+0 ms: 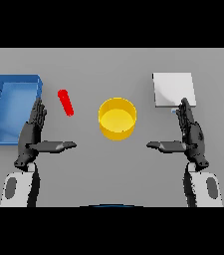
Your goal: Pick up the red beaker and tilt it to pour out 1 green nut into yellow bowl. Pick up the yellow bowl and place it on the metallic measuring scale.
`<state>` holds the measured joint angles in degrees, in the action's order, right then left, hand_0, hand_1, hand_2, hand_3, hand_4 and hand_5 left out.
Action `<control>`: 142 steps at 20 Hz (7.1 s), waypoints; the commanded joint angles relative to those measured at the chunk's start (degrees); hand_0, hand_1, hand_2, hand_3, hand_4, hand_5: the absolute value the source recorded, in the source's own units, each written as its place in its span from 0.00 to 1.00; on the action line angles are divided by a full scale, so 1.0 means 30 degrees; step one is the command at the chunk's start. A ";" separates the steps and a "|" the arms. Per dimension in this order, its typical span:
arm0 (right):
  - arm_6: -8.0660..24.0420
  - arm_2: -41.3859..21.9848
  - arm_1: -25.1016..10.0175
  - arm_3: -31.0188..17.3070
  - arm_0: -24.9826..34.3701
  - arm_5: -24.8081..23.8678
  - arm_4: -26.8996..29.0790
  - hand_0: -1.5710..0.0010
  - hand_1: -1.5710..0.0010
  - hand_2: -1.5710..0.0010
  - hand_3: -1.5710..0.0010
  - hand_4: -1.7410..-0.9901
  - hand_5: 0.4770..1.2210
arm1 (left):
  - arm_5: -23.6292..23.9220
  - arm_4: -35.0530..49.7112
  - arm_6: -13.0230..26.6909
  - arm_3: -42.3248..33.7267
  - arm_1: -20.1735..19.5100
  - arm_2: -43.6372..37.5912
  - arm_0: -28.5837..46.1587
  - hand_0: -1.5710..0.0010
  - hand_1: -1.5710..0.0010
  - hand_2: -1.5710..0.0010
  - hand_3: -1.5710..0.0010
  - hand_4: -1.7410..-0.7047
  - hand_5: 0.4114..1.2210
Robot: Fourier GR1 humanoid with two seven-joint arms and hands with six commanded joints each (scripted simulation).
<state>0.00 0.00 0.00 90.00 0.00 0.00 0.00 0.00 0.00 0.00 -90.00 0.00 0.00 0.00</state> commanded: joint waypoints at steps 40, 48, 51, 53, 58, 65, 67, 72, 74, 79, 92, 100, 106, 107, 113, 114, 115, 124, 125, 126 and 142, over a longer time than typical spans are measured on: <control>-0.1661 -0.2711 -0.0873 0.3457 -0.2474 -0.0372 -0.4131 1.00 1.00 1.00 1.00 0.67 0.22 | 0.0219 -0.3461 -0.1182 1.0903 -0.1417 -0.0365 -0.8823 1.00 1.00 1.00 1.00 0.51 0.33; -0.1400 -0.2501 -0.1079 0.3777 -0.2651 -0.0209 -0.3784 1.00 1.00 1.00 1.00 0.67 0.23 | 0.0657 -0.2218 -0.4533 1.4096 -0.0346 -0.1948 -1.0165 0.87 0.85 0.82 0.84 0.33 0.46; -0.1324 -0.2504 -0.0976 0.3360 -0.2409 -0.0291 -0.3891 1.00 1.00 1.00 1.00 0.67 0.23 | 0.2296 -0.2997 -0.4125 1.4956 -0.0327 -0.2037 -1.0858 0.52 0.50 0.46 0.44 0.21 0.73; -0.1168 -0.2438 -0.1035 0.3416 -0.2318 -0.0318 -0.3890 1.00 1.00 1.00 1.00 0.67 0.23 | 0.2627 -0.3629 -0.4126 1.5351 -0.0366 -0.1722 -1.1304 0.33 0.32 0.30 0.33 0.15 0.82; -0.1618 -0.2530 -0.0770 0.3072 -0.2274 -0.0243 -0.3738 1.00 1.00 1.00 1.00 0.65 0.22 | 0.2417 -0.3555 -0.4608 1.5254 -0.0349 -0.1540 -1.1128 0.11 0.11 0.10 0.14 0.19 0.94; -0.1777 -0.2605 -0.1065 0.3587 -0.2555 -0.0262 -0.4021 1.00 1.00 1.00 1.00 0.68 0.22 | 0.0457 -0.1076 -0.4527 1.3015 -0.0594 -0.2200 -1.1193 0.02 0.02 0.02 0.03 0.04 0.89; -0.1663 -0.2587 -0.1044 0.3284 -0.2448 -0.0269 -0.4068 1.00 1.00 1.00 1.00 0.68 0.23 | 0.0226 -0.1137 -0.3972 1.2304 -0.0762 -0.1758 -1.1366 0.01 0.01 0.01 0.02 0.03 0.89; -0.2771 -0.2658 -0.1249 0.3209 -0.2722 -0.0542 -0.4637 1.00 1.00 1.00 1.00 0.69 0.25 | 0.0046 -0.1886 -0.3176 1.1011 -0.1639 -0.0580 -1.1121 0.01 0.01 0.01 0.01 0.02 0.89; -0.2542 -0.2727 -0.1129 0.3408 -0.2705 -0.0646 -0.4704 1.00 1.00 1.00 1.00 0.69 0.25 | -0.0059 -0.2153 -0.2931 1.0632 -0.1892 -0.0140 -1.0934 0.01 0.01 0.01 0.01 0.02 0.90; -0.1957 -0.2700 -0.1268 0.3478 -0.2615 -0.0609 -0.4798 1.00 1.00 1.00 1.00 0.73 0.24 | -0.0184 -0.4993 -0.1249 0.9249 -0.3599 0.2512 -1.1358 0.00 0.00 0.00 0.00 0.01 0.88; -0.1478 -0.2855 -0.0931 0.3662 -0.2651 -0.0378 -0.4501 1.00 1.00 1.00 1.00 0.73 0.27 | -0.3492 -1.3367 0.2670 1.0053 -0.5867 1.0740 -1.6040 0.00 0.00 0.00 0.00 0.05 0.98; -0.1216 -0.2670 -0.0344 0.3344 -0.2835 -0.0198 -0.3572 1.00 1.00 1.00 1.00 0.70 0.21 | -0.6478 -1.7072 0.0649 1.1388 -0.6518 1.4441 -1.9020 0.00 0.00 0.00 0.14 0.02 1.00; -0.1872 -0.2777 -0.0288 0.3010 -0.2755 -0.1029 -0.4662 1.00 1.00 1.00 1.00 0.71 0.14 | -0.6859 -1.9366 -0.0904 1.2707 -0.5841 1.6731 -2.0925 0.00 0.00 0.00 0.04 0.01 1.00; -0.1692 -0.2665 -0.0285 0.3078 -0.2563 -0.1069 -0.4556 1.00 1.00 1.00 1.00 0.73 0.14 | -0.6874 -1.9674 -0.1411 1.2829 -0.6029 1.7041 -2.1260 0.00 0.00 0.00 0.03 0.01 1.00; -0.1811 -0.2746 -0.0247 0.3339 -0.2595 -0.1040 -0.4521 1.00 1.00 1.00 1.00 0.79 0.12 | -0.6756 -2.2216 -0.2487 1.3100 -0.6082 1.9519 -2.2463 0.00 0.00 0.00 0.01 0.00 1.00; -0.1683 -0.2685 -0.0219 0.3268 -0.2458 -0.1013 -0.4420 1.00 1.00 1.00 1.00 0.81 0.12 | -0.6803 -2.2543 -0.2727 1.3197 -0.6096 1.9851 -2.2693 0.00 0.00 0.00 0.01 0.00 1.00; -0.1638 -0.2657 -0.0222 0.3152 -0.2440 -0.1036 -0.4436 1.00 1.00 1.00 1.00 0.81 0.12 | -0.6689 -2.2915 -0.2916 1.3422 -0.6102 2.0130 -2.3051 0.00 0.00 0.00 0.00 0.00 1.00; -0.2036 -0.2576 -0.0482 0.3405 -0.2594 -0.1063 -0.4535 1.00 1.00 1.00 1.00 0.81 0.13 | -0.5848 -2.5713 -0.3737 1.4236 -0.5424 2.2358 -2.5084 0.00 0.00 0.00 0.00 0.01 1.00; -0.1898 -0.2500 -0.0532 0.3363 -0.2527 -0.1106 -0.4556 1.00 1.00 1.00 1.00 0.80 0.13 | -0.6012 -2.5831 -0.3951 1.4257 -0.5403 2.2355 -2.5637 0.00 0.00 0.00 0.00 0.01 1.00; -0.1833 -0.2650 -0.0293 0.3392 -0.2531 -0.1174 -0.4592 1.00 1.00 1.00 1.00 0.80 0.12 | -0.6136 -2.5976 -0.4316 1.4387 -0.5485 2.2289 -2.6523 0.00 0.00 0.00 0.00 0.01 1.00; -0.2543 -0.2808 -0.0585 0.2740 -0.1929 -0.0463 -0.4204 1.00 1.00 1.00 1.00 0.83 0.16 | -0.6302 -1.4078 -0.0128 2.2746 -1.1452 0.5475 -2.9102 0.00 0.00 0.00 0.02 0.00 1.00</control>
<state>-7.63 -8.42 -1.75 98.22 -5.81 -1.39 -12.61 -19.05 -42.25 -0.35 -21.70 -34.44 16.46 -87.22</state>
